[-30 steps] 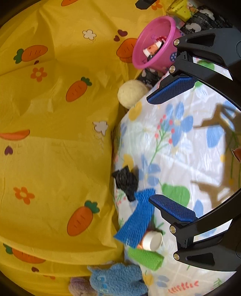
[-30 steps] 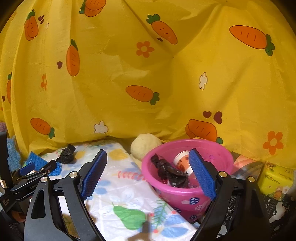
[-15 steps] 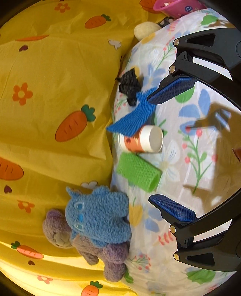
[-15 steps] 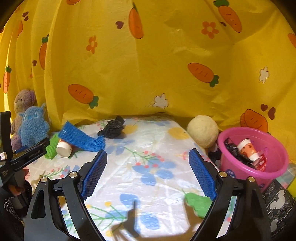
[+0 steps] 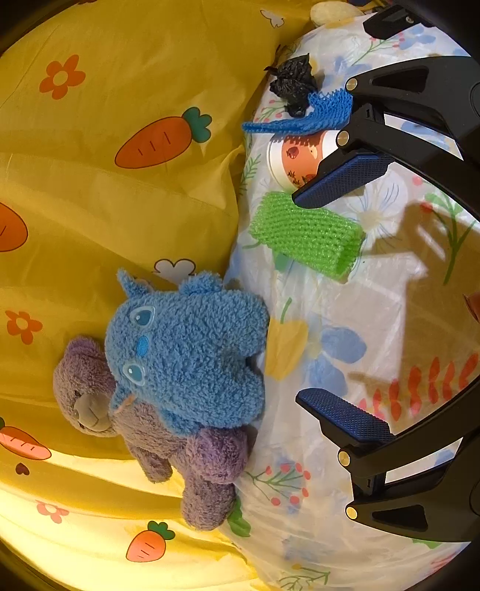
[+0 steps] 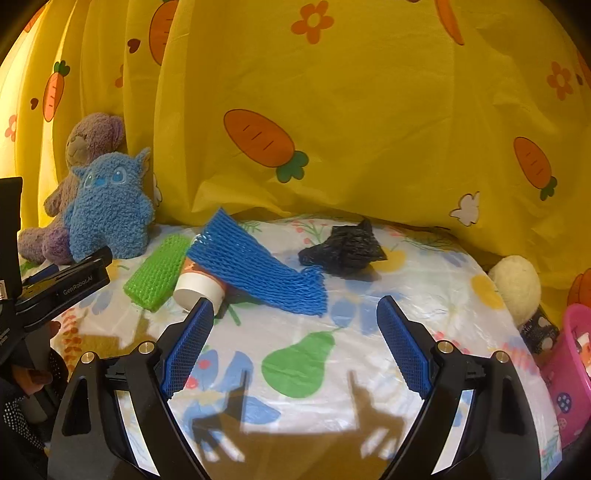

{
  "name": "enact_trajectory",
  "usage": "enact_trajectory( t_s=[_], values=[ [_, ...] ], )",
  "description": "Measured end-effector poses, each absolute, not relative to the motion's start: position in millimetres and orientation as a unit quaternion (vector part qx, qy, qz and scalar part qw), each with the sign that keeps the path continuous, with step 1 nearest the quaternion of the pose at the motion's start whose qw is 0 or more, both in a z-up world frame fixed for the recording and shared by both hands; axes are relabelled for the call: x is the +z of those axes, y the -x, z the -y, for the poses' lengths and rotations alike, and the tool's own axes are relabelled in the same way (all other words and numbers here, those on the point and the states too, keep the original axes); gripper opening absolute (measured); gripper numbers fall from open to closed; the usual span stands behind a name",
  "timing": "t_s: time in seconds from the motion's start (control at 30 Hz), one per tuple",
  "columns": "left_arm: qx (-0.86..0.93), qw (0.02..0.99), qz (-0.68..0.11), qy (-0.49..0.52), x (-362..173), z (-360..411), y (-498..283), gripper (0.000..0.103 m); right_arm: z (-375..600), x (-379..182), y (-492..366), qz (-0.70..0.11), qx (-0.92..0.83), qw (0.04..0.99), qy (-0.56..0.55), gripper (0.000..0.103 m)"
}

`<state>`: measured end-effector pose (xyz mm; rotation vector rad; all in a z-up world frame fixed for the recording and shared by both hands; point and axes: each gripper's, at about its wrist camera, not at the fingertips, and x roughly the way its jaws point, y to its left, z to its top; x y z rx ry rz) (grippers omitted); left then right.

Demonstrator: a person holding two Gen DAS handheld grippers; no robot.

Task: Collect trash
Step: 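Move both open tools back toward the blue mesh net and green mesh sleeve, then grasp the blue mesh net with the right tool while the left tool grasps the green mesh sleeve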

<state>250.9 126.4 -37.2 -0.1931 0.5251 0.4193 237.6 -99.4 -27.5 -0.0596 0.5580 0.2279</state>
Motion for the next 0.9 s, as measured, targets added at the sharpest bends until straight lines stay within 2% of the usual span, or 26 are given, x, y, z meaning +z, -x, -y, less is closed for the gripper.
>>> enact_trajectory(
  t_s=[0.23,0.4,0.53,0.6,0.7,0.77,0.8,0.87,0.9],
  values=[
    [0.228,0.933,-0.256,0.107,-42.3,-146.8,-253.9,0.096,61.5,-39.2,-267.9,-0.284,0.147,0.947,0.035,0.086],
    [0.248,0.925,-0.26,0.125,-48.5,-163.0,-255.3,0.096,39.5,-49.7,-286.5,-0.292,0.159,0.942,0.046,0.081],
    [0.252,0.919,-0.266,0.144,-53.1,-175.9,-256.6,0.096,29.5,-54.3,-300.3,-0.3,0.162,0.939,0.048,0.072],
    [0.25,0.916,-0.272,0.154,-56.5,-179.1,-258.1,0.096,27.0,-55.7,-307.0,-0.303,0.163,0.938,0.043,0.064],
    [0.239,0.918,-0.278,0.152,-60.6,-175.7,-260.7,0.096,27.0,-58.2,-313.3,-0.307,0.166,0.936,0.034,0.048],
    [0.227,0.92,-0.281,0.151,-63.0,-172.0,-262.7,0.096,28.9,-59.3,-314.3,-0.307,0.17,0.936,0.032,0.03],
    [0.218,0.922,-0.283,0.152,-64.1,-169.5,-263.8,0.096,29.9,-59.4,-314.1,-0.306,0.168,0.936,0.033,0.027],
    [0.2,0.925,-0.287,0.149,-66.0,-163.5,-266.0,0.096,34.7,-59.1,-314.0,-0.306,0.168,0.937,0.03,0.014],
    [0.192,0.926,-0.29,0.146,-66.6,-160.3,-267.0,0.096,37.9,-58.5,-313.8,-0.305,0.166,0.938,0.027,0.012]
  ],
)
